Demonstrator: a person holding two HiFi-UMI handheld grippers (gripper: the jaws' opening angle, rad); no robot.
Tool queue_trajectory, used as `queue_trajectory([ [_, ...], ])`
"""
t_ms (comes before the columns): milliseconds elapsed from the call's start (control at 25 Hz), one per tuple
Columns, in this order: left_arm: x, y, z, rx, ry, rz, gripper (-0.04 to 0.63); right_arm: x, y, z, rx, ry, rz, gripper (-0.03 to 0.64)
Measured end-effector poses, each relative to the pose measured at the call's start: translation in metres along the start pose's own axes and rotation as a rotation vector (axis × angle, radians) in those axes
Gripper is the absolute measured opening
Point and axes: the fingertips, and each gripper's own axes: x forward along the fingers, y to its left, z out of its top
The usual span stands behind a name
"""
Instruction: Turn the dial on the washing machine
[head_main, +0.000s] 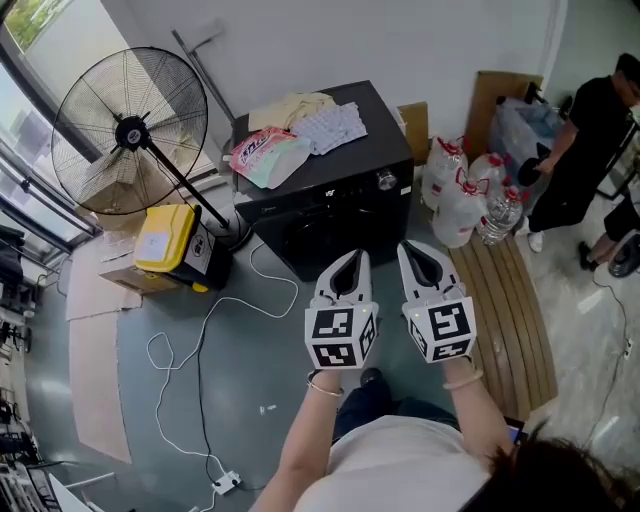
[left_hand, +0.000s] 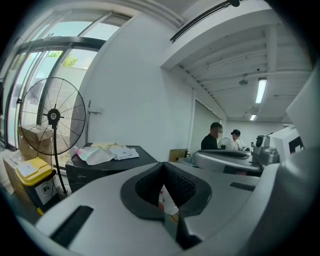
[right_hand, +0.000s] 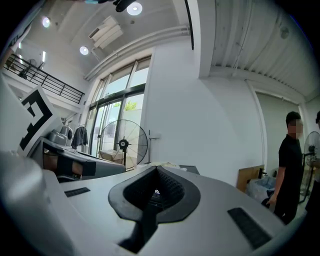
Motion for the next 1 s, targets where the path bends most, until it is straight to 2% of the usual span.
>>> queue_trajectory([
  [400, 0.034, 0.038, -0.011, -0.022, 0.027, -0.023, 0.014, 0.051, 0.007, -0.009, -0.023, 0.019, -0.006, 0.026],
  [640, 0.062, 0.051, -0.020, -0.012, 0.048, -0.026, 0.015, 0.080, -0.012, -0.021, -0.044, 0.033, -0.024, 0.028],
  [1000, 0.113, 0.071, -0.045, -0.013, 0.090, 0.020, 0.014, 0.128, -0.046, -0.049, -0.065, 0.058, 0.001, 0.028],
])
